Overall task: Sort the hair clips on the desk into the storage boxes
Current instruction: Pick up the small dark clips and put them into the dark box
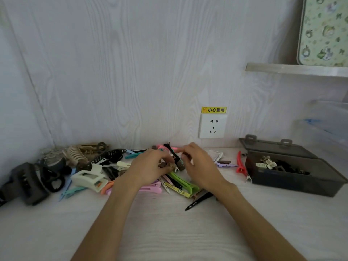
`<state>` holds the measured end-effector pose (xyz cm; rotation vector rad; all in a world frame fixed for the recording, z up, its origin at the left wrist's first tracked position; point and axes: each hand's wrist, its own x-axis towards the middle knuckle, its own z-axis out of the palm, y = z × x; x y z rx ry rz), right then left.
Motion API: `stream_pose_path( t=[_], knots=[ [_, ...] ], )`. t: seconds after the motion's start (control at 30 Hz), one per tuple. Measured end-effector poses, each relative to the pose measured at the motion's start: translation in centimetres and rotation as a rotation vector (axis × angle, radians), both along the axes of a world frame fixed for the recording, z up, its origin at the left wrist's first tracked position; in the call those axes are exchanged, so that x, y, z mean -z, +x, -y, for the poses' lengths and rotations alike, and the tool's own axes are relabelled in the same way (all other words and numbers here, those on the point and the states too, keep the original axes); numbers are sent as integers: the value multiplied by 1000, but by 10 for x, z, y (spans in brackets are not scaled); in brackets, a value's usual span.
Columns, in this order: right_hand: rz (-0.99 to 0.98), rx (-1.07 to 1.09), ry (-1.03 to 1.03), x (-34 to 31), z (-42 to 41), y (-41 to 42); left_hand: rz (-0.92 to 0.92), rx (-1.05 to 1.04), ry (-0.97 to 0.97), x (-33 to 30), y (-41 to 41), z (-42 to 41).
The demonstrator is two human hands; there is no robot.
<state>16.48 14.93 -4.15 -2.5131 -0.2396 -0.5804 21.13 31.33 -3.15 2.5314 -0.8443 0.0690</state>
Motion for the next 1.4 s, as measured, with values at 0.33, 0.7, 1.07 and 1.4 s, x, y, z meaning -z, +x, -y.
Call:
stream_pose_path(
  t=[0.33,0.7,1.07,1.4],
  knots=[
    [-208,-46,9,1,13,-4,-40,-133,-32,-1,2,-6],
    [-84,29,604,-44,77,-52,78,-133,-356,0,-17,30],
    [144,439,262,-32,200,-116,57,272,-321,-21,-80,202],
    [35,459,5,-25,195,-129,163,234,-173,-24,-70,178]
  ],
)
